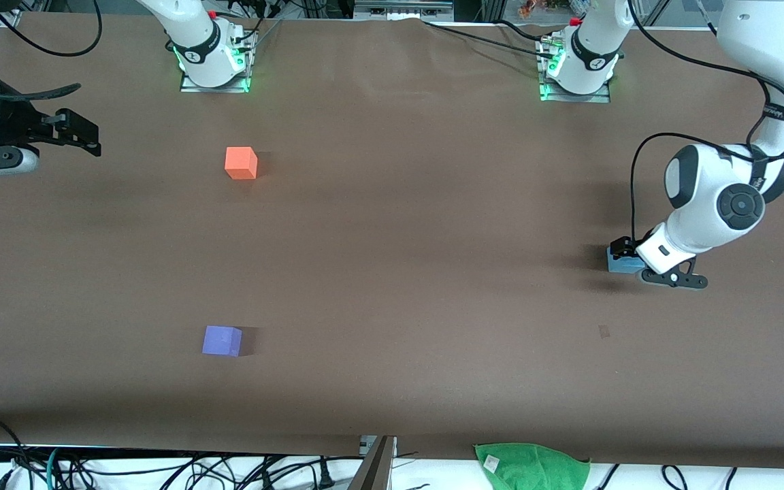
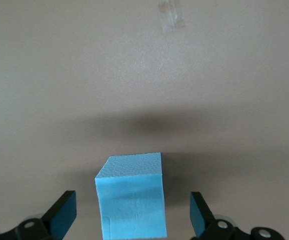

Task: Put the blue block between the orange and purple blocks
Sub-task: 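Reach the left gripper down over the light-blue cube, then close the left gripper on the light-blue cube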

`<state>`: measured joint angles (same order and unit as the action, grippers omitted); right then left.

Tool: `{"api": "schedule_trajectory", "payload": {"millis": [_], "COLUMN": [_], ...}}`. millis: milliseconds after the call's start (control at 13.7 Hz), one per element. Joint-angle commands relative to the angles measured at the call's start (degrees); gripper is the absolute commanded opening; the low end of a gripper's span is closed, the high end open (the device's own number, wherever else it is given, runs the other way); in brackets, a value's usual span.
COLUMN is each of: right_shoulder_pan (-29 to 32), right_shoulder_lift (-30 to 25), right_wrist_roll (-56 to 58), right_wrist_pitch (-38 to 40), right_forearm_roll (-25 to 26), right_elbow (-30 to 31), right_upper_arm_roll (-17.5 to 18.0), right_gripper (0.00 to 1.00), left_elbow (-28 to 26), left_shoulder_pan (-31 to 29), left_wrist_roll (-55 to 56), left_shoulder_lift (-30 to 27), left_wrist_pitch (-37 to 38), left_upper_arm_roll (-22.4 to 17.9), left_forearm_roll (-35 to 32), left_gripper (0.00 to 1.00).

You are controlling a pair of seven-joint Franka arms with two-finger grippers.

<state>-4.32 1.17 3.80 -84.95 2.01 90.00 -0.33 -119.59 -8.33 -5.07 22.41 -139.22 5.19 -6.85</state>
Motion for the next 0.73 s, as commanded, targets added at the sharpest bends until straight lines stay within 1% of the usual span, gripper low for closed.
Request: {"api": "schedule_trajectory", "payload": {"millis": [0,73,219,292,365,438,511,584,658], "right_shoulder_pan": [0.4,0.4,0.4,0.4,0.5,0.5,0.5,0.5,0.6], "right_shoulder_lift": [0.3,0.3,0.3,0.3,0.3,0.4,0.3,0.4,0.4], "right_wrist_roll": [0.4,0.4,0.3,0.3,0.4,0.4,0.4,0.4,0.4], "right_wrist_pitch": [0.1,0.1,0.1,0.1,0.1,0.0,0.1,0.0,0.0], "right_forearm_roll": [-1.1,-1.2,-1.2,-1.3,-1.3,-1.3,-1.3,-1.2,-1.2], "right_elbow": [-1.0,-1.0,-1.0,-1.0,-1.0,-1.0,-1.0,-1.0,-1.0], "right_upper_arm_roll": [0.1,0.1,0.1,0.0,0.0,0.0,0.0,0.0,0.0], "right_gripper": [1.0,1.0,1.0,1.0,1.0,1.0,1.0,1.0,1.0], "left_elbow": [-2.6,-2.7,-3.2,-3.5,-3.8,-3.7,-3.4,-3.0,-2.3], "left_shoulder_pan": [-1.1,-1.3,-1.5,-1.6,-1.9,-2.2,-2.2,-2.1,-1.5], "left_wrist_roll": [-0.9,-0.9,-1.7,-3.2,-4.0,-4.7,-5.2,-5.3,-4.9], "left_shoulder_lift": [1.9,3.2,4.3,4.1,3.9,3.7,3.4,2.3,1.2], "left_wrist_pitch": [-6.7,-8.1,-8.4,-8.5,-8.4,-8.3,-7.9,-7.1,-4.8], "left_upper_arm_roll": [0.4,0.4,0.4,0.4,0.4,0.4,0.4,0.7,1.3], "left_forearm_roll": [-1.8,-1.8,-1.8,-1.8,-1.8,-1.8,-1.8,-1.8,-1.8], "left_gripper": [1.0,1.0,1.0,0.63,0.35,0.2,0.11,0.09,0.09]}}
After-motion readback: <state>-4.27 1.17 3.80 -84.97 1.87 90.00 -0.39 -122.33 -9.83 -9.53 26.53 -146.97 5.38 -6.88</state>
